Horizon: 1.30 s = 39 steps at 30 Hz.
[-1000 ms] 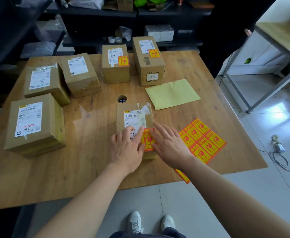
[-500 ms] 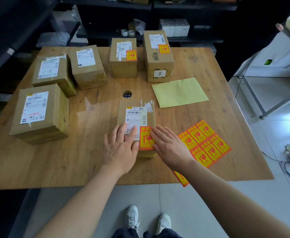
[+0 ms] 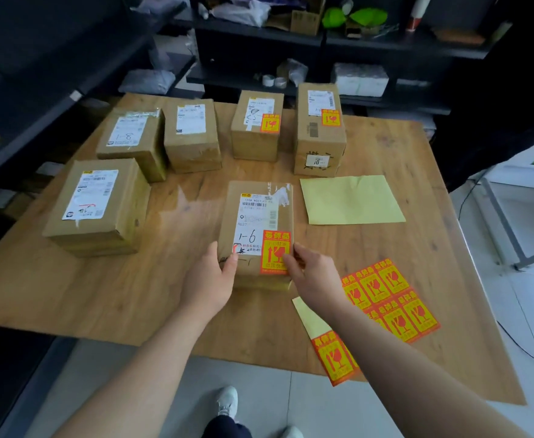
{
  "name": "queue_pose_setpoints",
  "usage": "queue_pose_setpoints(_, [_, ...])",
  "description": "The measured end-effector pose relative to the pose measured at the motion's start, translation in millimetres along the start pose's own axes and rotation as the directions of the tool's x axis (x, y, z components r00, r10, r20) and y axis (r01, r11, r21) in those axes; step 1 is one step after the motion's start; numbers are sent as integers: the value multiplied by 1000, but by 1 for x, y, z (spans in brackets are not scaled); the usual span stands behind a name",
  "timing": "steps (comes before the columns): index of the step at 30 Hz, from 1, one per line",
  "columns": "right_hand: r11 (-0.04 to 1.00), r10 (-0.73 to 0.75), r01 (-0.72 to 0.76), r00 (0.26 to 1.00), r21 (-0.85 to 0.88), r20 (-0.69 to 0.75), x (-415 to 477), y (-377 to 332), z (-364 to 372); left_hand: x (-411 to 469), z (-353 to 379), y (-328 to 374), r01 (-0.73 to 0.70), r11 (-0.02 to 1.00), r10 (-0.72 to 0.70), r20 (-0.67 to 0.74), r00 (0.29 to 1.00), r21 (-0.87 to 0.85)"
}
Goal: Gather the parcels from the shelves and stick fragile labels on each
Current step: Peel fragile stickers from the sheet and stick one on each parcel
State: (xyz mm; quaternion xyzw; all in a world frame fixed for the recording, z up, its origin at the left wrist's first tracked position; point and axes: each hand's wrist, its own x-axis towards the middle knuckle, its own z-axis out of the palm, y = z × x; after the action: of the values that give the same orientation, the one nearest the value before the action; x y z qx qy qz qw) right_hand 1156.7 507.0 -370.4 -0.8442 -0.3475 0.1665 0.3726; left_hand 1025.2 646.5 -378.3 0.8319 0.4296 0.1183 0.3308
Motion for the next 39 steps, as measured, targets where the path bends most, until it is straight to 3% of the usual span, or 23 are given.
queue_pose_setpoints(6, [999,31,-32,999,-19,-25,70,-18,-13,77,-16,18,-93,996,93,-6,996,-11])
queue_pose_setpoints(13, [981,195,-195,981,-17,-22,141,-19,-1,172,-15,23,-134,988,116,199,973,81])
queue_pose_setpoints(21, [951,296,-301,953,-73,-67,172,-12,7,210,-2,14,-234,963,185,304,934,133])
queue_pose_setpoints(24, [940,224,-255,963,-228,-152,176,-16,6,218,-9,13,-289,946,235,302,924,148])
queue_pose_setpoints(28, [943,89,-150,974,-297,-209,194,-37,3,234,-36,13,-346,898,298,203,933,271])
queue_pose_setpoints(33, [913,-36,-18,991,-407,-126,240,-82,21,267,-89,-1,-348,853,342,87,936,388])
queue_pose_setpoints(36, [898,-115,74,991,-433,-69,271,-111,41,291,-116,-15,-286,876,269,100,958,388])
queue_pose_setpoints(39, [887,-84,84,996,-453,20,302,-130,63,315,-129,-27,-258,876,221,134,966,408])
